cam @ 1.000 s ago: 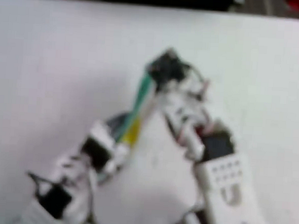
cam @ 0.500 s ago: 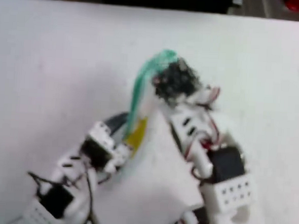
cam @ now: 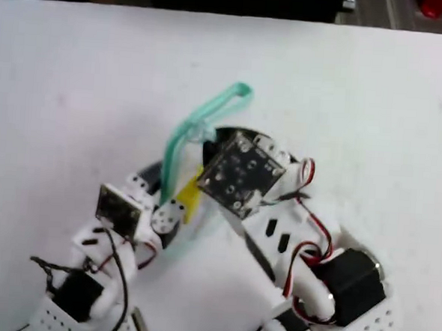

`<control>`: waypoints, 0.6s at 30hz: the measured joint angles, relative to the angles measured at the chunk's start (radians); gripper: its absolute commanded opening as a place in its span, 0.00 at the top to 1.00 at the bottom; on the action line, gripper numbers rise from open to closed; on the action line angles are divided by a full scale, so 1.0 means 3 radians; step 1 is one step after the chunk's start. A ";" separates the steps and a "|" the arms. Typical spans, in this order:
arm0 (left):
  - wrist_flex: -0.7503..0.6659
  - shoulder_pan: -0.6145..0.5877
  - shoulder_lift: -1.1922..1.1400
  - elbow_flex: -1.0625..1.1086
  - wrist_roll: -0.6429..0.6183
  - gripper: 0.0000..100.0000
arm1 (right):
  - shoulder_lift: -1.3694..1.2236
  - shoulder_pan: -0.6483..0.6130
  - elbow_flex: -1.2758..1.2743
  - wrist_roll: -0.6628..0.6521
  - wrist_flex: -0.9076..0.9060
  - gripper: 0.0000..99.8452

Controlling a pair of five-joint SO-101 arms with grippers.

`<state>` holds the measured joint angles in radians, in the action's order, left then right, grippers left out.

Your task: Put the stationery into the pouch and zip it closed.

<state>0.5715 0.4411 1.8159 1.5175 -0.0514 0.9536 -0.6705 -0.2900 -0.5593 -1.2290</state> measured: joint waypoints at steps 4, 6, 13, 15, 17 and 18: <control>0.0343 0.0005 0.0000 -0.0215 0.0005 0.86 | 0.0015 -0.0041 0.0000 -0.0138 -0.0327 0.98; 0.0532 0.0005 0.0000 -0.0327 0.0005 0.86 | 0.0015 -0.0066 0.0000 -0.0184 -0.0450 0.98; 0.0701 0.0005 0.0031 -0.0476 -0.0010 0.87 | 0.0051 -0.0476 0.0005 -0.0220 -0.0788 0.98; 0.0701 0.0005 0.0041 -0.0481 -0.0010 0.89 | 0.0077 -0.0552 0.0005 -0.0220 -0.0813 0.98; 0.0701 0.0005 0.0041 -0.0481 -0.0010 0.98 | 0.0066 -0.0563 0.0005 -0.0220 -0.0818 0.98; 0.0701 0.0010 0.0041 -0.0481 -0.0010 0.98 | 0.0066 -0.0563 0.0005 -0.0220 -0.0818 0.98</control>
<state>0.7818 0.4442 1.8282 1.3732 -0.0545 0.9735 -0.8393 -0.2885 -0.6252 -1.4745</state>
